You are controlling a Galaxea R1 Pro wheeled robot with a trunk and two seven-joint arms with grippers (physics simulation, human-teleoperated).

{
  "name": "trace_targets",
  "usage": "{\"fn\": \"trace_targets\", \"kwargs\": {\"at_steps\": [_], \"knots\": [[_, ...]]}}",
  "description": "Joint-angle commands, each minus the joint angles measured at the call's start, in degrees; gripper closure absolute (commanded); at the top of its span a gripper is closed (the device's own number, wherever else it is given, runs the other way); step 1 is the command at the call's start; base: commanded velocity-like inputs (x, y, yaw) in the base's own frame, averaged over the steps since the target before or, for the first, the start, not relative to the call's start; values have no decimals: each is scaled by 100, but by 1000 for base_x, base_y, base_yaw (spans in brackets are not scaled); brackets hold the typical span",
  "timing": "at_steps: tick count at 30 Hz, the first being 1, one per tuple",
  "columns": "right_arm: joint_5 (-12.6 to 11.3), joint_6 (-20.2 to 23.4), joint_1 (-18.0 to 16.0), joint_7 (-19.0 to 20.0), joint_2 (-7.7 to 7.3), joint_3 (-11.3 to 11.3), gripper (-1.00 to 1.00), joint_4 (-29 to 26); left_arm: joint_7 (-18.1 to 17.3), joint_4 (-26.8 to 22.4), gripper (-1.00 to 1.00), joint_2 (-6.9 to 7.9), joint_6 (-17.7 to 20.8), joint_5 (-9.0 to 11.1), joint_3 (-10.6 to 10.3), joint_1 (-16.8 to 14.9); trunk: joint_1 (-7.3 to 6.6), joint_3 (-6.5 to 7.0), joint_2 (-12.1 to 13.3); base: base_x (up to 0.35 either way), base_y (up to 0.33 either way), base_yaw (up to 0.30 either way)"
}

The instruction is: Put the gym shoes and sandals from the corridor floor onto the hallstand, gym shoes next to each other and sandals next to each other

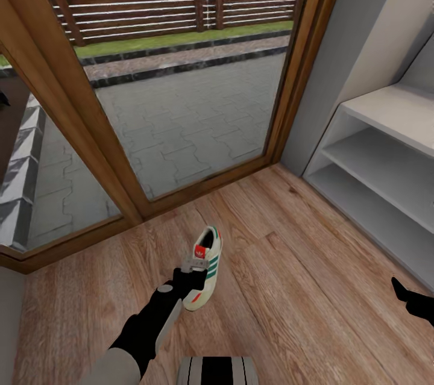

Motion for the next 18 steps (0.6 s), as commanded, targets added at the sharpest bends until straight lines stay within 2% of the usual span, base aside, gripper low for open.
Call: {"fn": "trace_targets", "kwargs": {"at_steps": [1,6,12,18], "knots": [[11,-91,4,84,58,-54,-100,43,-1,-1,100,0,-40,0,-11,57,0,4,0,0,0,-95],[95,-617,129,333,321,-219,-100,193,-10,-4,100,2,-153,-2,-44,263,0,28,0,0,0,-149],[159,-888,274,418,441,-270,-100,253,-84,-5,100,-7,-200,-1,-57,375,0,65,0,0,0,-189],[176,-953,309,434,469,-282,-100,274,-174,-5,100,-2,-212,-1,-56,404,0,104,0,0,0,-207]]}}
